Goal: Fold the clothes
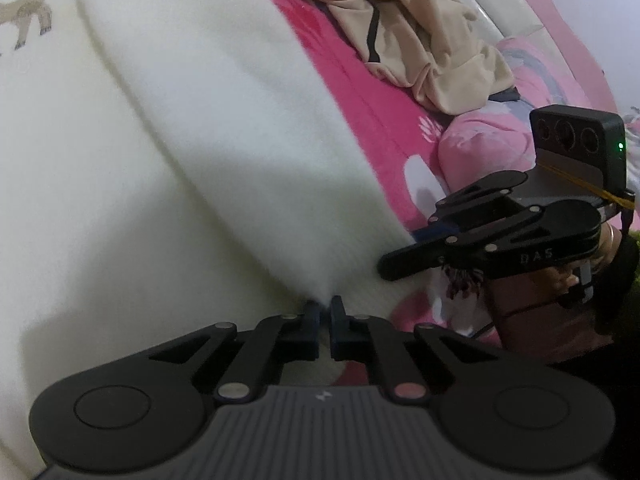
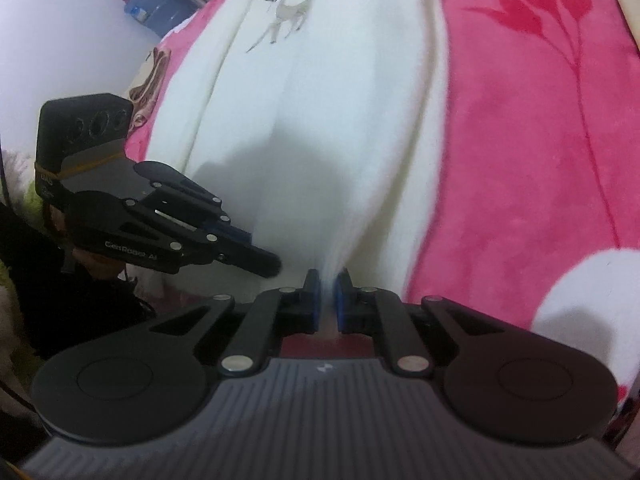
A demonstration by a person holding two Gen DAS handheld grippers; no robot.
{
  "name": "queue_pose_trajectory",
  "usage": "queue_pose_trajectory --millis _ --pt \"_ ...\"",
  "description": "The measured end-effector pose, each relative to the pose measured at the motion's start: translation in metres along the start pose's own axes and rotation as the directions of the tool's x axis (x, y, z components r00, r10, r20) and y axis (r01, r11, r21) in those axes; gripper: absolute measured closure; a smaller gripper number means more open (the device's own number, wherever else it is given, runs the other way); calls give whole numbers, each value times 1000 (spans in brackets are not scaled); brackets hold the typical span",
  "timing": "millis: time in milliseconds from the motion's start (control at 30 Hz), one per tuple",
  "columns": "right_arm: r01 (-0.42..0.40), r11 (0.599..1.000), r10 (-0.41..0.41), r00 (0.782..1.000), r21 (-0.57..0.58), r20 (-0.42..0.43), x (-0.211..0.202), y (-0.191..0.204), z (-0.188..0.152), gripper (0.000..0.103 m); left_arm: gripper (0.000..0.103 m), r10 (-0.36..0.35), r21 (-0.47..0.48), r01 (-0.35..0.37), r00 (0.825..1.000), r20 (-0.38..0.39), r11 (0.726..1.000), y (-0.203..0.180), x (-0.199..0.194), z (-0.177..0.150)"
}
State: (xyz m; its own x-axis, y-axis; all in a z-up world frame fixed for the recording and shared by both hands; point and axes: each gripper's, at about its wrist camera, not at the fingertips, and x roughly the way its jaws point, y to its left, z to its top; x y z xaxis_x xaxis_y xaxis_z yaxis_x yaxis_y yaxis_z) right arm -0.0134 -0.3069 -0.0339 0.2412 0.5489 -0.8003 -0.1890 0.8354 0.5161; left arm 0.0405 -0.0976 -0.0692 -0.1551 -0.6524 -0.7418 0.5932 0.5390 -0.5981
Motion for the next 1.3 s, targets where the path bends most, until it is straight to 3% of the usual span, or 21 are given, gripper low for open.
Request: queue_pose_trajectory --millis 300,467,567,667,767,867,967,1033,1133,1300 --pt "43 999 -42 999 28 -29 4 -12 -8 95 96 13 22 -13 1000 -21 1000 -4 8 1" --pt "61 998 -60 992 -2 -106 -1 -7 0 89 84 -17 32 18 999 -50 999 -1 1 -1" --pt "145 984 -155 982 -101 -107 -18 3 13 86 76 14 34 -14 1000 -19 999 3 -14 1" --pt "236 961 -239 971 -146 1 -39 9 39 85 71 77 58 -81 994 76 995 3 -35 3" --pt "252 960 -229 958 -125 175 -43 13 74 85 71 91 50 -99 986 136 994 5 -44 9" --pt "288 940 -225 928 -186 297 -25 29 102 85 71 79 48 -88 984 162 995 4 -41 17" --pt "337 919 -249 898 -203 362 -3 28 121 86 71 95 61 -106 982 164 993 6 -31 23" --pt "355 911 -266 893 -208 363 15 20 129 86 71 103 44 -111 984 145 993 11 -22 24" --pt "354 912 -301 921 -206 248 42 -5 123 85 71 89 39 -96 986 143 995 16 -21 20" --pt "262 957 -220 935 -125 277 16 -10 119 85 71 61 51 -68 989 134 996 20 -24 19"
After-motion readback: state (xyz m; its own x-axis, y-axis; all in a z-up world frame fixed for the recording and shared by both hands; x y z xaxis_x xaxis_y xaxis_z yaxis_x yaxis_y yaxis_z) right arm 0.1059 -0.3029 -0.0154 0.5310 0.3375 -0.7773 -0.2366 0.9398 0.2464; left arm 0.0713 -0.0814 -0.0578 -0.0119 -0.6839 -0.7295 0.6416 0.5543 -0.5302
